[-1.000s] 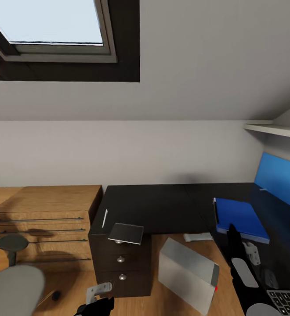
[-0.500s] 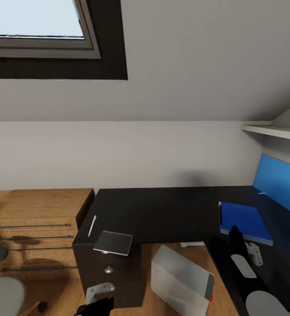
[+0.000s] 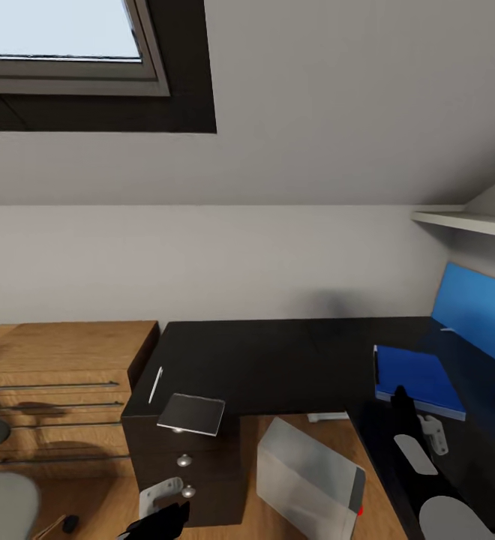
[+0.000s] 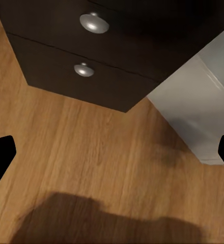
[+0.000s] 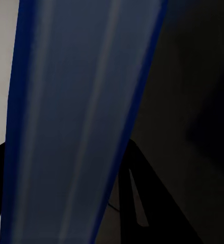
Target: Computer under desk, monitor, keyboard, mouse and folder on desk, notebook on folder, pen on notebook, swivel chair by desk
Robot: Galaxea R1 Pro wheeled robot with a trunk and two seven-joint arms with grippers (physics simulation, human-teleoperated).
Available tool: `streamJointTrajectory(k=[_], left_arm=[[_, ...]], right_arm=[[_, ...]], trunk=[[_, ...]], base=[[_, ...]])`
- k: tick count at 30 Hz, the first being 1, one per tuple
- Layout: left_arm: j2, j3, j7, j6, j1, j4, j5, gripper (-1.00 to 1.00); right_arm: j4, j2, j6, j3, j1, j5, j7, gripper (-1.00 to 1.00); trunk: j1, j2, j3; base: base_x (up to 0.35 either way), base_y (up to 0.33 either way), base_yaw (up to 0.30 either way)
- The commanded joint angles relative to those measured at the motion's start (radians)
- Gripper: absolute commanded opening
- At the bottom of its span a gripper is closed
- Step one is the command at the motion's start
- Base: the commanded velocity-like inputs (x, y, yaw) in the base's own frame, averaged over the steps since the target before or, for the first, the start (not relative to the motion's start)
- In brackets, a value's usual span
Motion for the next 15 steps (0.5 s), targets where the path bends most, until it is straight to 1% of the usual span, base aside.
streamJointTrajectory(k=[1,15], left_arm=[[0.001,-0.003,0.010,0.001,-0.001,-0.001,0.011,1.00],[0.001,0.000,0.010,0.001,-0.001,-0.001,0.013,1.00]], right_arm=[[0.001,0.001,-0.001,-0.002,-0.001,-0.011,0.010,-1.00],[-0.001,0.002,0.001,-0.006,-0.001,-0.011,0.012,-1.00]], trunk=[[0.004,-0.008,-0.004],[0.058,-0.106,-0.048]], base=[[0.000,0.000,0.000],[0.000,0.000,0.000]])
